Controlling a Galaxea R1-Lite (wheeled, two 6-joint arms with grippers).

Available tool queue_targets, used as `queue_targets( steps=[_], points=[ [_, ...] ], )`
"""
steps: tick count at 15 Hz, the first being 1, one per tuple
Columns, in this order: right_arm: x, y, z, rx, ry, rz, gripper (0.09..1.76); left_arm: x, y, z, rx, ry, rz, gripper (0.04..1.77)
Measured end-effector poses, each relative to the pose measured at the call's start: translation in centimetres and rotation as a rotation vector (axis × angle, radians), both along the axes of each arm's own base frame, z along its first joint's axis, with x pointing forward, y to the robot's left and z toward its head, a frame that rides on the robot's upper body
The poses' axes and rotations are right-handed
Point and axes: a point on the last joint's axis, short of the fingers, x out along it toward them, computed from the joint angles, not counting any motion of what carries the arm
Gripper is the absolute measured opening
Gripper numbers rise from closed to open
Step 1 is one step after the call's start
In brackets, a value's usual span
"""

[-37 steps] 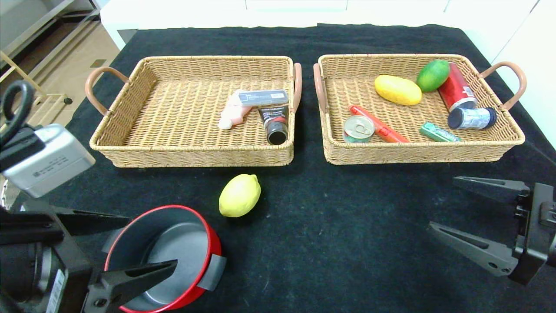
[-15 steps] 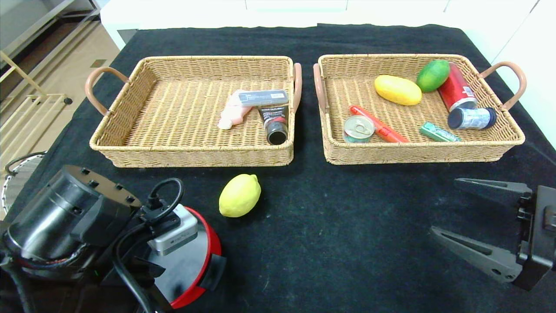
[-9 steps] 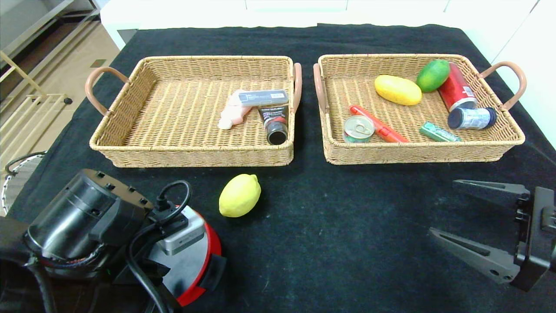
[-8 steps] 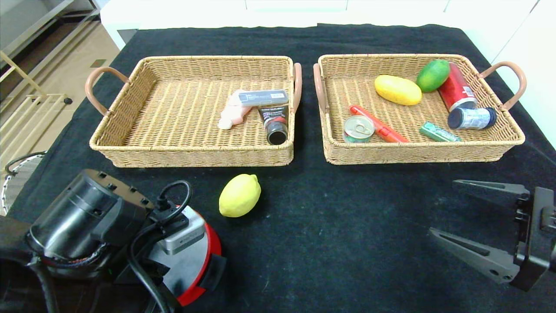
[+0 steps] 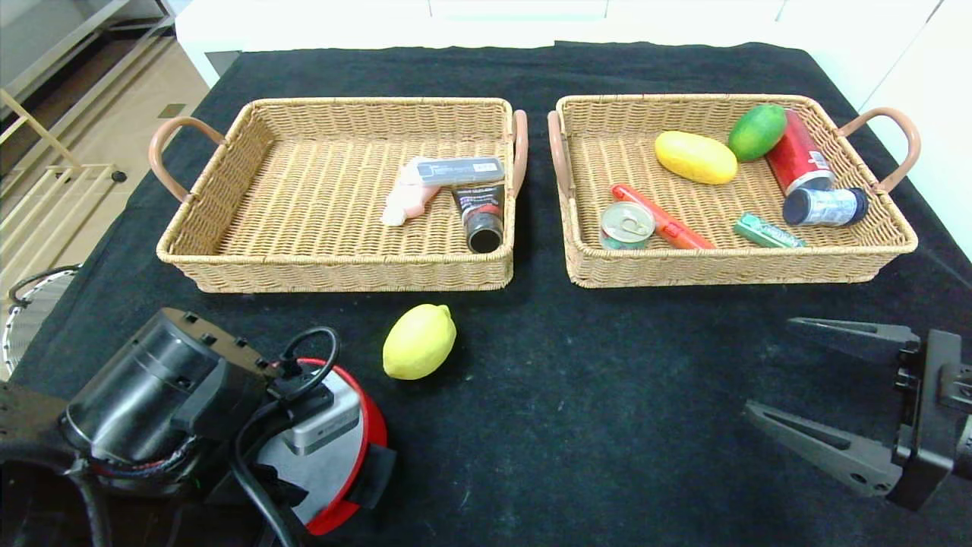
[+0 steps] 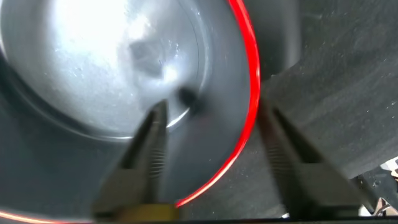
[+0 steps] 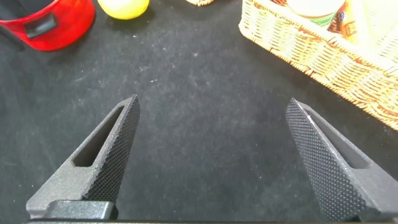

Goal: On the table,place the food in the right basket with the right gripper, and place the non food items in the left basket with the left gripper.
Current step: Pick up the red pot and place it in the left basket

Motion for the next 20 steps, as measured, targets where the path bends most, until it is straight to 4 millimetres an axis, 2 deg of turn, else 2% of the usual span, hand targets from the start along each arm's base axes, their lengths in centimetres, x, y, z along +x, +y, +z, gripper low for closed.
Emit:
queue_targets(
  steps=[2, 3, 4, 15, 20],
  points=[
    [0.0, 0.0, 0.0, -0.001, 0.001, 0.0, 1.71, 0.0, 0.0, -0.1, 0.003, 0.004, 0.0, 0.77],
    [0.0, 0.0, -0.1, -0.001, 0.002, 0.0, 1.71, 0.0, 0.0, -0.2, 0.002, 0.008, -0.001, 0.42],
    [0.1, 0.0, -0.1, -0.001, 0.004, 0.0, 1.71, 0.1, -0.1, -0.1, 0.001, -0.001, -0.002, 0.18],
    [0.3, 0.1, -0.3, -0.005, 0.014, -0.001, 1.71, -0.1, -0.1, -0.6, 0.012, 0.021, -0.003, 0.19],
    [0.2, 0.1, -0.4, -0.018, 0.005, 0.003, 1.71, -0.8, 0.2, 0.7, -0.034, -0.022, -0.014, 0.19]
  ],
)
